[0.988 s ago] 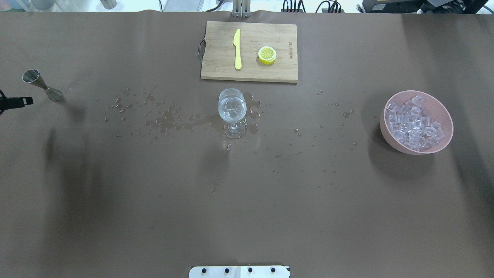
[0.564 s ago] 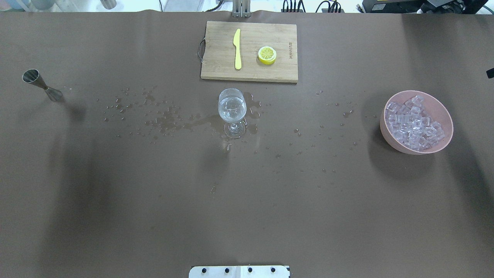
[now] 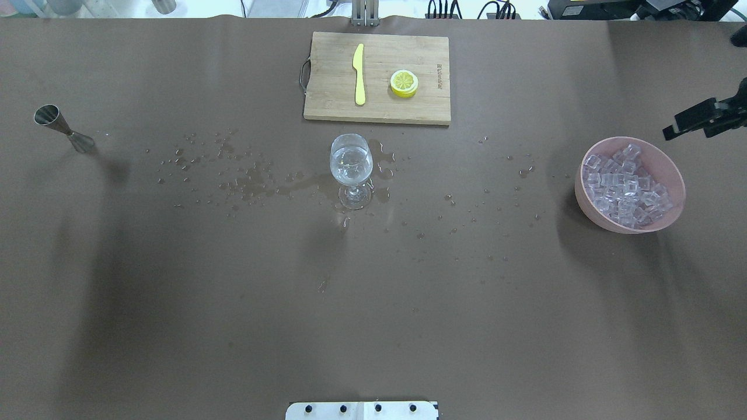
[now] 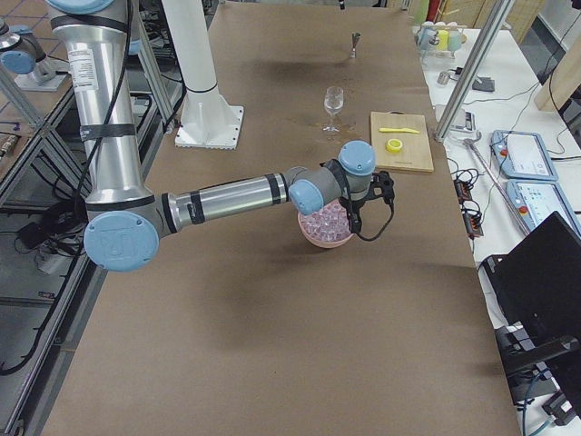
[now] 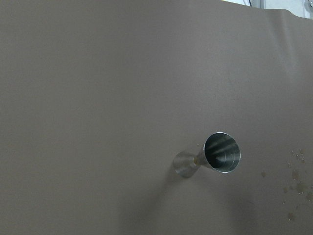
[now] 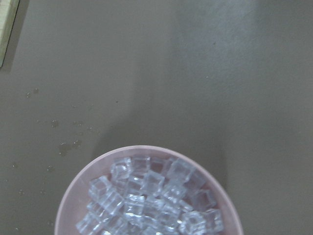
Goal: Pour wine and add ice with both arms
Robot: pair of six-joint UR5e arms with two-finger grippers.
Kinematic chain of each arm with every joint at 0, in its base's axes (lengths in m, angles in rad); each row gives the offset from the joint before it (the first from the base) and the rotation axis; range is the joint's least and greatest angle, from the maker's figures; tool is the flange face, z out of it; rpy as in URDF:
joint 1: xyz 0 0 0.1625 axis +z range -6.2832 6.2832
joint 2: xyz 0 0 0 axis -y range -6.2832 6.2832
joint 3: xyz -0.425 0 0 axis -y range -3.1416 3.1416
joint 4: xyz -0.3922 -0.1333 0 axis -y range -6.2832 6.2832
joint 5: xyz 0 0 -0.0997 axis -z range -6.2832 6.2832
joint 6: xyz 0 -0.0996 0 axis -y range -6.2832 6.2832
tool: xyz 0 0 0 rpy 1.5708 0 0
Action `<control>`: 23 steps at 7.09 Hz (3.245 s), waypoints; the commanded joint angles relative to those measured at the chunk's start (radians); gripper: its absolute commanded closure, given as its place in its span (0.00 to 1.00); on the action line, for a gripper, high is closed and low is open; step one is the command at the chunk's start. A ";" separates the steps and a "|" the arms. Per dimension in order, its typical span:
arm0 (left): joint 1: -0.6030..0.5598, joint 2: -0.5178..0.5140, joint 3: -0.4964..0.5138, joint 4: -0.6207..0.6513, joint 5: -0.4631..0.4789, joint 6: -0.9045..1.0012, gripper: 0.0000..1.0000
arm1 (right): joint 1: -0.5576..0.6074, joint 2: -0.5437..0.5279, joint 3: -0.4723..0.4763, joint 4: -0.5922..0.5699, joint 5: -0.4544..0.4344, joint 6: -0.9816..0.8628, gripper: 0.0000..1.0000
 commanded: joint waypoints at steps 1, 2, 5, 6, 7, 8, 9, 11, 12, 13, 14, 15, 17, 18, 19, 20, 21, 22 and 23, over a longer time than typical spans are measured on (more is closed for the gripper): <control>-0.001 0.010 -0.016 0.006 0.026 -0.050 0.02 | -0.135 -0.053 0.105 0.000 -0.085 0.150 0.00; 0.002 0.004 -0.005 0.007 0.034 -0.069 0.03 | -0.162 -0.091 0.105 0.000 -0.085 0.149 0.00; 0.003 0.006 -0.001 0.007 0.063 -0.072 0.03 | -0.172 -0.136 0.081 0.003 -0.138 0.144 0.00; 0.003 0.004 0.004 0.009 0.063 -0.074 0.03 | -0.175 -0.093 0.027 0.003 -0.149 0.144 0.00; 0.005 0.001 0.009 0.009 0.065 -0.087 0.02 | -0.175 -0.031 -0.028 0.003 -0.151 0.150 0.00; 0.005 -0.002 0.007 0.018 0.065 -0.119 0.02 | -0.175 0.005 -0.063 0.002 -0.152 0.152 0.01; 0.006 -0.002 0.006 0.019 0.066 -0.121 0.02 | -0.175 0.007 -0.071 0.000 -0.149 0.154 0.02; 0.006 -0.003 0.006 0.019 0.073 -0.123 0.02 | -0.175 0.005 -0.068 0.000 -0.140 0.154 0.22; 0.006 -0.005 0.004 0.019 0.073 -0.123 0.02 | -0.175 0.005 -0.065 0.000 -0.140 0.157 0.63; 0.008 -0.005 0.006 0.019 0.073 -0.123 0.02 | -0.173 -0.001 -0.059 0.000 -0.137 0.157 0.99; 0.006 -0.005 0.006 0.019 0.073 -0.123 0.02 | -0.173 -0.004 -0.056 0.000 -0.129 0.157 1.00; 0.006 -0.005 0.006 0.019 0.073 -0.123 0.02 | -0.173 -0.006 -0.045 0.002 -0.106 0.157 1.00; 0.006 -0.005 0.006 0.019 0.073 -0.123 0.02 | -0.173 -0.001 -0.033 -0.005 -0.103 0.155 1.00; 0.006 -0.005 0.006 0.019 0.073 -0.123 0.02 | -0.173 0.007 -0.002 -0.014 -0.099 0.157 1.00; 0.006 -0.003 0.007 0.019 0.073 -0.123 0.02 | -0.175 0.026 0.024 -0.014 -0.095 0.175 1.00; 0.006 0.000 0.007 0.018 0.073 -0.120 0.02 | -0.176 0.090 0.031 -0.014 -0.097 0.266 1.00; 0.006 0.001 0.007 0.018 0.071 -0.120 0.02 | -0.196 0.210 0.033 -0.062 -0.101 0.407 1.00; 0.006 0.001 0.006 0.016 0.071 -0.120 0.02 | -0.212 0.332 0.033 -0.165 -0.108 0.475 1.00; 0.006 0.003 0.007 0.018 0.071 -0.121 0.02 | -0.260 0.415 0.033 -0.198 -0.126 0.579 1.00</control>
